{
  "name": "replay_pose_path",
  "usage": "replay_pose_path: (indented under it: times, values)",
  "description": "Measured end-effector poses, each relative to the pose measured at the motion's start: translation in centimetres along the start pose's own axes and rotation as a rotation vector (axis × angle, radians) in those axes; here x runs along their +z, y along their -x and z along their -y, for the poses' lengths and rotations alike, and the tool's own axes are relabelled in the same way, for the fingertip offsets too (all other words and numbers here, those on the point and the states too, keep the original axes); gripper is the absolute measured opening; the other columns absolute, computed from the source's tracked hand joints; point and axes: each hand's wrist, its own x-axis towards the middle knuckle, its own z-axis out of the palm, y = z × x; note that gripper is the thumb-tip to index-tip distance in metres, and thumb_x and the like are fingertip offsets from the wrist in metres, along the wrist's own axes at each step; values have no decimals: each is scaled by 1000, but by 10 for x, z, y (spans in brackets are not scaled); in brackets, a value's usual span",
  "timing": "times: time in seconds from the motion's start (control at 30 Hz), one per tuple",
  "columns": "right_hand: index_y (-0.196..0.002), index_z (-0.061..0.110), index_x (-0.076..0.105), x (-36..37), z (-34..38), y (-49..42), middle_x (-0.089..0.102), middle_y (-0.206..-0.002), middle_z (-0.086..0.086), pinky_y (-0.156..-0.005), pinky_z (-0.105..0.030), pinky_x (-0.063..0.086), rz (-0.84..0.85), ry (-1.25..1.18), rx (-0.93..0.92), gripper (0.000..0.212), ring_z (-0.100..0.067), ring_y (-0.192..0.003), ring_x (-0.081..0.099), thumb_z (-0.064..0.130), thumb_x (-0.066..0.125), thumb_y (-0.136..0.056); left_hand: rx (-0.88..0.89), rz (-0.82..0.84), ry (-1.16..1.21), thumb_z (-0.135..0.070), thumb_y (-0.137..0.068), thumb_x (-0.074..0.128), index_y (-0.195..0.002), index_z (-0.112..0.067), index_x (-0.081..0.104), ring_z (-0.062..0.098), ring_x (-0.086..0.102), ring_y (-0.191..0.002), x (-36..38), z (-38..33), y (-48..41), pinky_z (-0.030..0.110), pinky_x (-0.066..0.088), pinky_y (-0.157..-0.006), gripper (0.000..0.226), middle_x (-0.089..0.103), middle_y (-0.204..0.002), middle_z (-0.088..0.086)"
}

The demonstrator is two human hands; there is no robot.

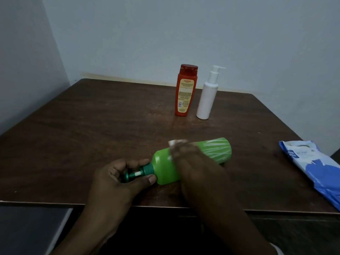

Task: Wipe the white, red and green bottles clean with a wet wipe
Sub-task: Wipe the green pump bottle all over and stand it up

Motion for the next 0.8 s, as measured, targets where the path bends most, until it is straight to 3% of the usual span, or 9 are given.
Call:
replay_pose_path:
  times: [0.03, 0.17, 0.3, 0.37, 0.43, 0.5, 0.57, 0.7, 0.8]
  values:
    - [-132, 7, 55, 1, -1, 2, 57, -135, -12, -109, -36, 37, 9, 7, -52, 52, -23, -126, 53, 12, 36, -85, 0, 0, 6, 7, -61, 87, -89, -10, 81, 18, 77, -84, 0, 0, 0, 25, 63, -74, 34, 81, -91, 6]
    - [-133, 8, 54, -2, -23, -7, 56, -135, -12, -108, -36, 29, 7, -2, 201, 56, -25, -126, 54, 13, 30, -83, 4, 9, -16, 6, -61, 87, -91, -10, 80, 18, 77, -88, 0, -2, 0, 34, 59, -81, 35, 82, -94, 4]
    - [-137, 6, 50, 4, -13, 3, 52, -140, -12, -111, -40, 37, 63, -17, -117, 50, -24, -132, 47, 10, 48, -87, 3, -14, -31, 9, -64, 85, -88, -12, 79, 13, 76, -86, 2, -3, 0, 36, 58, -83, 33, 82, -94, 1]
    - [-131, 7, 56, -1, -38, -3, 59, -132, -13, -105, -43, 40, 6, 10, 81, 57, -26, -122, 56, 2, 63, -75, 5, -2, -47, 9, -66, 85, -89, -15, 81, 14, 77, -87, 1, -2, 0, 36, 56, -82, 34, 82, -94, 0]
    - [-129, 8, 59, -5, -45, -4, 62, -128, -13, -101, -39, 36, -3, 54, 241, 52, -27, -118, 60, 6, 52, -77, 15, 0, -73, 8, -67, 85, -90, -16, 81, 13, 77, -88, 1, -1, 0, 34, 57, -82, 34, 82, -95, -1]
    - [-132, 7, 56, 4, -38, 1, 58, -134, -12, -106, -40, 40, 57, 34, 122, 54, -25, -125, 55, 10, 34, -82, 26, -7, -95, 8, -67, 85, -91, -16, 80, 12, 77, -88, 2, 0, -1, 30, 62, -79, 35, 82, -95, -3]
    - [-137, 13, 51, 3, -45, 4, 52, -140, -8, -109, -40, 41, 86, -4, 74, 54, -20, -131, 49, 8, 34, -86, 40, -4, -89, 9, -66, 85, -90, -16, 80, 10, 76, -86, 2, 2, -2, 22, 62, -77, 35, 82, -93, -2]
    - [-144, 25, 41, -22, -74, -6, 42, -149, 1, -110, -19, 19, 81, -86, 419, 52, -14, -137, 37, 11, 48, -95, 79, 1, -139, 10, -66, 86, -85, -20, 79, 8, 76, -87, 3, 4, -1, 17, 60, -77, 35, 81, -95, -5]
    - [-136, 23, 53, -12, -57, -4, 53, -140, -1, -110, -33, 35, 99, -91, 214, 55, -18, -132, 48, 1, 57, -86, 84, -7, -140, 10, -66, 86, -80, -21, 78, 8, 76, -87, 2, 3, -1, 17, 60, -77, 35, 81, -96, -5]
